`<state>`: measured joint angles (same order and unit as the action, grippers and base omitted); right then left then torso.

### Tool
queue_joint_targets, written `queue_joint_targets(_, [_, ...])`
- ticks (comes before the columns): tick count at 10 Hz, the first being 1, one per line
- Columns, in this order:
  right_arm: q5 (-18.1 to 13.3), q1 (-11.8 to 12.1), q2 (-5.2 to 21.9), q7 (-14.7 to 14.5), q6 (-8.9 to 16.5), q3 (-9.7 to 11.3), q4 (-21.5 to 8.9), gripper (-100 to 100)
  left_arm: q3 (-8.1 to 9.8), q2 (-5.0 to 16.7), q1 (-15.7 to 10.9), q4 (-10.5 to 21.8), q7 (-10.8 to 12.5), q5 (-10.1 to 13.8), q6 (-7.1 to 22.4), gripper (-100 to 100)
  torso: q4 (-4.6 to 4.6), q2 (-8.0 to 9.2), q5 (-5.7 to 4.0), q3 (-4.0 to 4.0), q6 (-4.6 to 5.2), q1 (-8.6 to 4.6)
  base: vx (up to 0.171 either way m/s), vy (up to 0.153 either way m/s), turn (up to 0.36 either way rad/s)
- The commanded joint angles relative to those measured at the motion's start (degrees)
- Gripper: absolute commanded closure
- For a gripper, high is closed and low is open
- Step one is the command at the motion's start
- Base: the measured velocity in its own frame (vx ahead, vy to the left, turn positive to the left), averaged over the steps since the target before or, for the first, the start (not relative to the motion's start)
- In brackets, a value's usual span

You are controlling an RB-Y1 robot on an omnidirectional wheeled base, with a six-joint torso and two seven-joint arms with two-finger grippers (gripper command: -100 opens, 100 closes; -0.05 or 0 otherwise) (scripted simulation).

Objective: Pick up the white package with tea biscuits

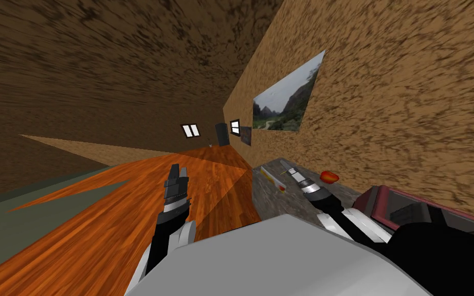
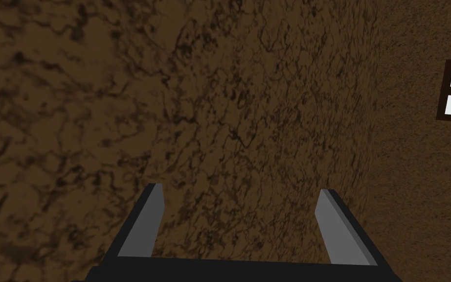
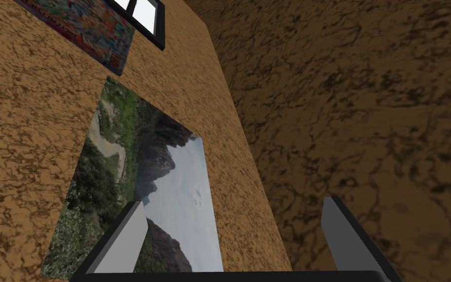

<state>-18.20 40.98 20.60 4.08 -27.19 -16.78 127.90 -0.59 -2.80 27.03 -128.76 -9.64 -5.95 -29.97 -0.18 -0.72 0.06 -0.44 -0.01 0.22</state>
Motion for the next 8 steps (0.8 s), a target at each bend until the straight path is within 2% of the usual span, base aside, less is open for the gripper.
queue_joint_targets(1, [-2.6,1.7,2.4,1.4,-0.4,-1.9,-1.2,-100,0.00,0.0,0.0,0.0,0.0,0.0,0.0,0,0.00,0.00,0.00,0.00,0.00,0.00,0.118,0.038,0.082])
queue_joint_targets(3, [-6.2,5.0,5.8,4.2,-2.1,-5.4,-3.9,-100,0.00,0.0,0.0,0.0,0.0,0.0,0.0,0,0.05,0.19,0.00,0.12,0.00,0.01,0.162,0.058,0.107])
queue_joint_targets(4, [-6.6,5.0,6.4,4.2,-2.1,-5.5,-3.9,-100,0.00,0.0,0.0,0.0,0.0,0.0,0.0,0,0.03,0.09,0.00,0.07,0.00,0.01,0.150,0.049,0.037])
queue_joint_targets(6, [-10.4,8.3,10.3,7.2,-3.9,-9.0,-7.0,-100,0.00,0.0,0.0,0.0,0.0,0.0,0.0,0,0.05,0.16,0.00,0.10,0.00,0.00,0.165,0.060,0.094])
queue_joint_targets(7, [-10.7,8.3,10.9,7.2,-3.9,-9.0,-7.0,-100,0.00,0.0,0.0,0.0,0.0,0.0,0.0,0,0.03,0.08,0.01,0.06,0.00,0.08,0.130,0.048,0.032])
queue_joint_targets(8, [-12.8,10.0,13.3,8.8,-4.8,-10.6,-8.7,-100,0.00,0.0,0.0,0.0,0.0,0.0,0.0,0,0.05,0.21,0.01,0.12,0.01,0.03,0.119,0.025,0.065])
